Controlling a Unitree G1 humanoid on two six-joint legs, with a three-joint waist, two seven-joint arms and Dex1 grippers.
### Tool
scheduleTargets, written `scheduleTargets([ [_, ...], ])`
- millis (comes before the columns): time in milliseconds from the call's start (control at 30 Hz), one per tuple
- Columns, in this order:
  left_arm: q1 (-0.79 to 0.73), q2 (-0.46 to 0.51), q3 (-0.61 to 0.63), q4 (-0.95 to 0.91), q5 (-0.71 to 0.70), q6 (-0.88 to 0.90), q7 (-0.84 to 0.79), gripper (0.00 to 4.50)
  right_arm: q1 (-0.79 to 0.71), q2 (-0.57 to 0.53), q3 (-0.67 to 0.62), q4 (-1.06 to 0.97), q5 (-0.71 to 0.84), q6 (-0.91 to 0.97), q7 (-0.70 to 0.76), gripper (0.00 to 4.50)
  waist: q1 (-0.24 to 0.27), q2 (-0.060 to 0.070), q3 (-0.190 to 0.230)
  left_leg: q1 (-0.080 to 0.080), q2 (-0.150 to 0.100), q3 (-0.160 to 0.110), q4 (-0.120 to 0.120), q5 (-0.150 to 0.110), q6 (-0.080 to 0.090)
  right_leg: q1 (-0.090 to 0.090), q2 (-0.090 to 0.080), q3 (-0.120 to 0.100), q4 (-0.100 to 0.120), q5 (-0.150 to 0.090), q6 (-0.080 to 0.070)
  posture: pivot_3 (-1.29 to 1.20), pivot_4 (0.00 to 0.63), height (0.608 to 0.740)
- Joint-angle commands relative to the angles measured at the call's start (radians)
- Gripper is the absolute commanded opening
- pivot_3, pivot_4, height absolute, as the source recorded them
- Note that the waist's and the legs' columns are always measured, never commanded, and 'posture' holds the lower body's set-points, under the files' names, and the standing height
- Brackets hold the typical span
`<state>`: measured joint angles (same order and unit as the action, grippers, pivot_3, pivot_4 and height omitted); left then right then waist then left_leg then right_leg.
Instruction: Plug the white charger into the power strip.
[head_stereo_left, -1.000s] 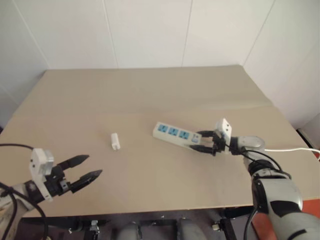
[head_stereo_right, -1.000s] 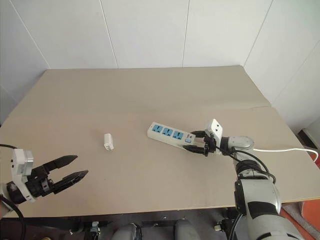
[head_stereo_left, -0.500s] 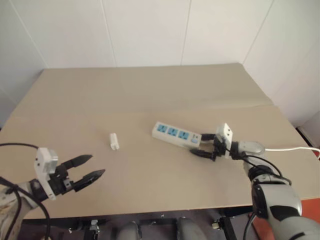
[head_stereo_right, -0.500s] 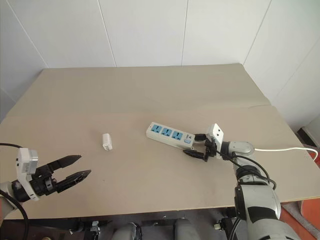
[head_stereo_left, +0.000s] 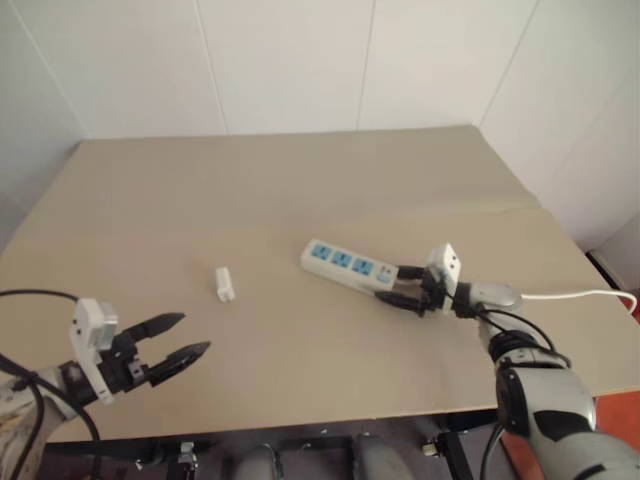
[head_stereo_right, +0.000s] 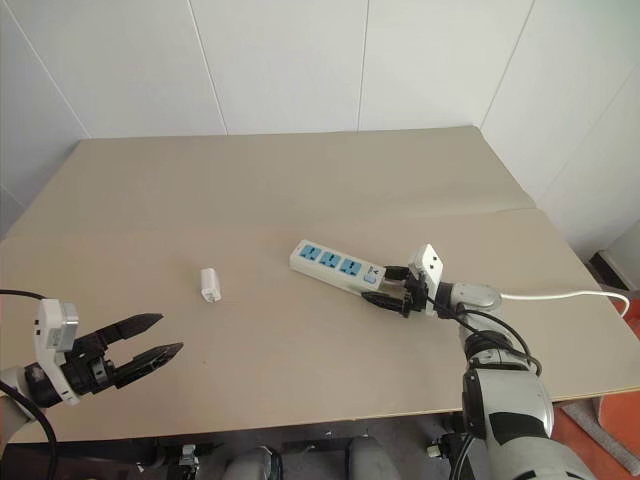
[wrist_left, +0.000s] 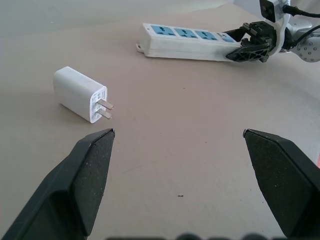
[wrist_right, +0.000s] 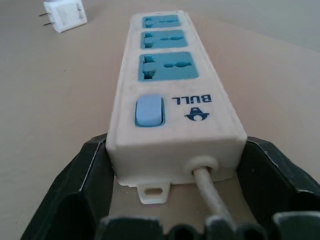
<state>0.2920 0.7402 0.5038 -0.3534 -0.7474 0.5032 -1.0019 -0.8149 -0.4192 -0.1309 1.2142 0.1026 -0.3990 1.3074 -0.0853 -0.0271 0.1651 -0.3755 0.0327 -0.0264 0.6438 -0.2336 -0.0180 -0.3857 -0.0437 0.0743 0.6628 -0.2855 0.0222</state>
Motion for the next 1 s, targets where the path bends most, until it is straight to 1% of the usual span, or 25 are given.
scheduleTargets([
  [33, 0.003, -0.004, 0.006, -0.025, -0.004, -0.013, 0.002, 4.5, 0.003, 0.012, -0.003, -0.013, 0.012, -0.005, -0.003, 3.43, -0.001, 0.0, 0.0, 0.0, 0.0, 0.0, 0.0, 0.0, 0.0, 0.0, 0.0, 0.0, 0.0, 0.0, 0.0, 0.0, 0.15, 0.74],
  [167, 0.0, -0.004, 0.002, -0.024, -0.004, -0.015, 0.003, 4.5, 0.016, 0.013, -0.007, -0.045, 0.028, -0.034, 0.03, 3.43, -0.003, 0.0, 0.0, 0.0, 0.0, 0.0, 0.0, 0.0, 0.0, 0.0, 0.0, 0.0, 0.0, 0.0, 0.0, 0.0, 0.15, 0.74],
  [267, -0.001, 0.0, 0.015, -0.023, -0.011, -0.014, 0.003, 4.5, 0.038, 0.009, -0.011, -0.117, 0.068, -0.034, 0.127, 3.43, -0.003, 0.0, 0.0, -0.001, 0.0, 0.0, 0.0, 0.0, 0.0, -0.001, 0.0, 0.0, 0.0, 0.0, 0.0, 0.0, 0.15, 0.74],
  [333, -0.018, 0.01, 0.045, -0.021, -0.036, 0.001, 0.011, 4.5, 0.071, 0.002, 0.006, -0.205, 0.097, -0.03, 0.217, 3.43, -0.001, 0.0, 0.0, -0.003, 0.0, 0.0, 0.0, 0.0, 0.0, -0.002, 0.0, 0.0, 0.0, 0.0, 0.0, 0.0, 0.15, 0.74],
  [400, -0.059, 0.022, 0.072, -0.022, -0.083, 0.042, 0.045, 4.5, 0.098, -0.002, 0.027, -0.28, 0.117, -0.015, 0.281, 3.43, 0.001, 0.0, 0.001, -0.004, 0.001, -0.001, 0.0, 0.0, 0.0, -0.003, 0.0, -0.001, 0.0, 0.0, 0.0, 0.0, 0.15, 0.74],
  [467, -0.113, 0.037, 0.088, -0.028, -0.127, 0.099, 0.102, 4.5, 0.116, -0.005, 0.058, -0.323, 0.131, -0.01, 0.304, 3.43, 0.005, 0.0, 0.001, -0.004, 0.001, -0.002, 0.0, 0.0, 0.0, -0.003, -0.001, -0.001, 0.0, 0.0, 0.0, 0.0, 0.15, 0.74],
  [500, -0.142, 0.049, 0.084, -0.035, -0.122, 0.12, 0.141, 4.5, 0.123, -0.005, 0.079, -0.341, 0.141, -0.008, 0.307, 3.43, 0.008, 0.0, 0.001, -0.004, 0.001, -0.002, 0.0, 0.0, 0.0, -0.003, -0.001, -0.001, 0.0, 0.0, 0.0, 0.0, 0.15, 0.74],
  [567, -0.222, 0.081, 0.055, -0.05, -0.098, 0.186, 0.255, 4.5, 0.141, -0.007, 0.141, -0.368, 0.155, -0.047, 0.307, 3.43, 0.014, 0.0, 0.001, -0.003, 0.001, -0.002, 0.0, 0.0, 0.0, -0.003, -0.001, -0.001, 0.001, 0.0, 0.0, 0.0, 0.15, 0.74],
  [633, -0.313, 0.095, 0.011, -0.086, -0.053, 0.255, 0.409, 4.5, 0.151, -0.009, 0.208, -0.385, 0.159, -0.08, 0.307, 3.43, 0.016, 0.0, 0.001, -0.003, 0.0, -0.003, 0.0, 0.0, 0.0, -0.003, -0.001, -0.002, 0.001, 0.0, 0.0, 0.0, 0.15, 0.74],
  [667, -0.346, 0.099, -0.003, -0.096, -0.044, 0.286, 0.459, 4.5, 0.152, -0.01, 0.229, -0.387, 0.16, -0.09, 0.307, 3.43, 0.017, 0.0, 0.001, -0.004, 0.0, -0.003, 0.0, 0.0, 0.0, -0.003, -0.001, -0.002, 0.0, 0.0, 0.0, 0.0, 0.15, 0.74],
  [700, -0.415, 0.106, -0.02, -0.094, -0.064, 0.358, 0.526, 4.5, 0.152, -0.01, 0.259, -0.385, 0.161, -0.094, 0.307, 3.43, 0.018, 0.0, 0.001, -0.005, 0.0, -0.004, 0.0, 0.0, 0.0, -0.003, -0.001, -0.002, 0.0, 0.0, 0.0, 0.0, 0.15, 0.74],
  [767, -0.554, 0.118, -0.037, -0.053, -0.153, 0.509, 0.596, 4.5, 0.146, -0.01, 0.307, -0.369, 0.158, -0.106, 0.307, 3.43, 0.021, 0.0, 0.001, -0.007, 0.0, -0.005, 0.001, 0.0, 0.0, -0.004, -0.001, -0.003, 0.001, 0.0, 0.001, 0.0, 0.15, 0.74],
  [833, -0.709, 0.128, -0.092, 0.003, -0.187, 0.68, 0.665, 4.5, 0.132, -0.012, 0.348, -0.347, 0.152, -0.087, 0.307, 3.43, 0.022, 0.0, 0.001, -0.008, -0.001, -0.007, 0.002, 0.0, 0.0, -0.004, -0.001, -0.004, 0.001, 0.0, 0.001, 0.0, 0.15, 0.74],
  [900, -0.889, 0.114, -0.169, 0.087, -0.157, 0.884, 0.755, 4.5, 0.118, -0.012, 0.379, -0.325, 0.144, -0.057, 0.307, 3.43, 0.022, -0.001, 0.001, -0.008, -0.002, -0.01, 0.002, 0.0, 0.0, -0.004, -0.001, -0.005, 0.001, 0.0, 0.001, 0.0, 0.15, 0.74],
  [933, -0.949, 0.102, -0.189, 0.118, -0.139, 0.954, 0.784, 4.5, 0.112, -0.012, 0.389, -0.317, 0.142, -0.051, 0.307, 3.43, 0.02, -0.001, 0.001, -0.007, -0.003, -0.012, 0.003, 0.0, -0.001, -0.004, 0.0, -0.005, 0.001, 0.0, 0.001, 0.0, 0.15, 0.74],
  [967, -1.037, 0.084, -0.219, 0.188, -0.125, 1.031, 0.813, 4.5, 0.11, -0.01, 0.398, -0.308, 0.137, -0.047, 0.307, 3.43, 0.018, -0.001, 0.001, -0.007, -0.003, -0.014, 0.002, 0.0, -0.001, -0.004, 0.0, -0.005, 0.001, 0.0, 0.001, 0.0, 0.15, 0.74],
  [1000, -1.114, 0.084, -0.26, 0.28, -0.142, 1.077, 0.834, 4.5, 0.108, -0.008, 0.402, -0.296, 0.125, -0.049, 0.307, 3.43, 0.017, -0.001, 0.001, -0.006, -0.003, -0.014, 0.002, 0.0, -0.001, -0.003, 0.0, -0.005, 0.002, 0.0, 0.001, 0.0, 0.15, 0.74],
])
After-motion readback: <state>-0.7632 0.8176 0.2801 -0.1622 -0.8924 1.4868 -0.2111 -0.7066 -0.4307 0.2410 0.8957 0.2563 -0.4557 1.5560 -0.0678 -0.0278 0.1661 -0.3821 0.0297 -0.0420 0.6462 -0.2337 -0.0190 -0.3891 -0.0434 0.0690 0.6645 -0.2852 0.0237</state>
